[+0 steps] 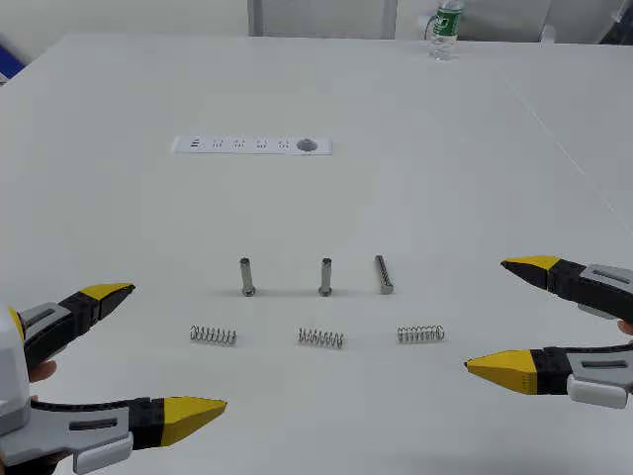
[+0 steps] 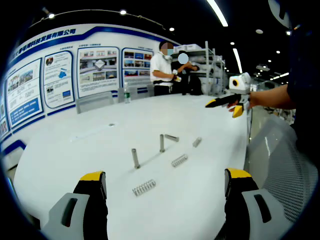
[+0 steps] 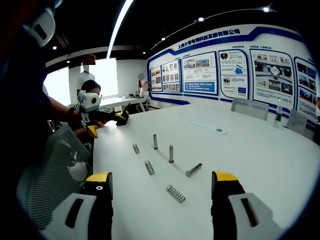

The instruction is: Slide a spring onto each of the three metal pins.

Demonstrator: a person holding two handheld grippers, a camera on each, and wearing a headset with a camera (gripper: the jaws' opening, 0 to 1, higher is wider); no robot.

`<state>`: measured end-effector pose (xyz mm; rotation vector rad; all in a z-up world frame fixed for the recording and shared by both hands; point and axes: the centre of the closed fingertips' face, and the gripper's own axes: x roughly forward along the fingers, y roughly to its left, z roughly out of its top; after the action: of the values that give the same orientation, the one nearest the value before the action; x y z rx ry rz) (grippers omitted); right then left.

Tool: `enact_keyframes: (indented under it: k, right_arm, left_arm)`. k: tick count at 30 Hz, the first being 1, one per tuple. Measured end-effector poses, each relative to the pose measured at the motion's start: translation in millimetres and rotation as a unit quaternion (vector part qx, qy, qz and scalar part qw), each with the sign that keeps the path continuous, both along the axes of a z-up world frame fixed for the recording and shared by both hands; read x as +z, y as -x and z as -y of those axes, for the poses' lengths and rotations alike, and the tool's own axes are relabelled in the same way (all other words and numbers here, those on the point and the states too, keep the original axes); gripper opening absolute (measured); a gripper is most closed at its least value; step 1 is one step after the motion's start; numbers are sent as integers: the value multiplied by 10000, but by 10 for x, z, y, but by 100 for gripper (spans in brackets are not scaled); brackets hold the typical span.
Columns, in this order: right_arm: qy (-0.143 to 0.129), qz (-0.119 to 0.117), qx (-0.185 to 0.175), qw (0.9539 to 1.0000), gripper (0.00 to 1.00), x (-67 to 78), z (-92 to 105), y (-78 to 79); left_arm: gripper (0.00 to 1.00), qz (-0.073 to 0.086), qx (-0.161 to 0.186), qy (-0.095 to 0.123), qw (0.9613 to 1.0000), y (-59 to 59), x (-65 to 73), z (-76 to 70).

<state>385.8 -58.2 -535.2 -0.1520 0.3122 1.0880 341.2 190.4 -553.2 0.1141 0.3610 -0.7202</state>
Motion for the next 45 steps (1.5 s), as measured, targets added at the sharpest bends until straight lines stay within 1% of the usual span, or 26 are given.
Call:
enact_keyframes:
  k: [10,20,27,33,39,45]
  right_arm:
    - [-8,-18,-65,10000,82,9,24,-4]
    - [-26,15,-125,9999,81,48,16,-55]
    - [-21,2,-161,9999,79,43,15,-85]
    - [-10,-42,-303,9995,75,59,9,-209]
    - [79,-4,-378,9993,72,86,-50,-351]
    - [207,-59,-519,9984,68,55,-100,-556]
  left_arm:
    - [100,11,-13,24,10000,6,-6,13]
    - [100,37,-13,40,10000,3,12,19]
    - [100,54,3,34,10000,-2,32,7]
    - [100,71,-6,43,10000,-1,39,23]
    - [100,90,-18,49,9999,0,46,42]
    - [100,108,-40,59,9999,-3,58,61]
